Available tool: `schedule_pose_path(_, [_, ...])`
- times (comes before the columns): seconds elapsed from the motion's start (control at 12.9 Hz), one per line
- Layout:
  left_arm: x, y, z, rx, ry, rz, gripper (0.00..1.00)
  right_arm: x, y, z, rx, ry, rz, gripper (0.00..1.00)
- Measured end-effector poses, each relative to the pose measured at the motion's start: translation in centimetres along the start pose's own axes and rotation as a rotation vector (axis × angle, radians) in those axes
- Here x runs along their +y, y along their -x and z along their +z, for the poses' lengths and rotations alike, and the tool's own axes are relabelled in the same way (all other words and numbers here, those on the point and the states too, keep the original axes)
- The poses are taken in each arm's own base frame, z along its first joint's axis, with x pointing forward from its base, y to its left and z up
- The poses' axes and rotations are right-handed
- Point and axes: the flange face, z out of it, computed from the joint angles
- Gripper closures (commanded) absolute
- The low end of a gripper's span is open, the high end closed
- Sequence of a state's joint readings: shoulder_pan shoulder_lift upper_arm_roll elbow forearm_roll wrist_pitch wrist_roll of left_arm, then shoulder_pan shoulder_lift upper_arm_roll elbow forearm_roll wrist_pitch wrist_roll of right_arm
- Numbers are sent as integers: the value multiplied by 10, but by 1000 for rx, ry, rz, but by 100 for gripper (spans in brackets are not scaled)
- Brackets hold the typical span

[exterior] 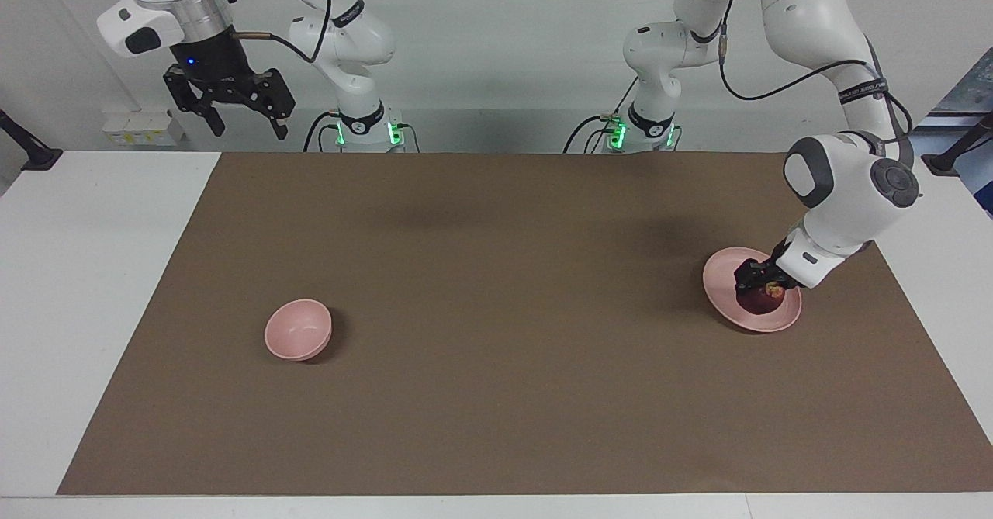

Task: Move apple from plate to bowl
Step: 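Lift the red apple with the left gripper and carry it toward the bowl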

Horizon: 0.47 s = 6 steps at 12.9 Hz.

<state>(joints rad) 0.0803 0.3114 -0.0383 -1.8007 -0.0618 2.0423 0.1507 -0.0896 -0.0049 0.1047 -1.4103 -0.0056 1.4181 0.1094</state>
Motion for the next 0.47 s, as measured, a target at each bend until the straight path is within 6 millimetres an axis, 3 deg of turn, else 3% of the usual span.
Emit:
schedule_pose_path(0.23, [3,1,2,-50,8,0,100,0,0,0,0,0,0,0])
schedule_pose_path(0.47, [18,-2,-18,-132,20,-30,100,0,0,0,0,0,0,0])
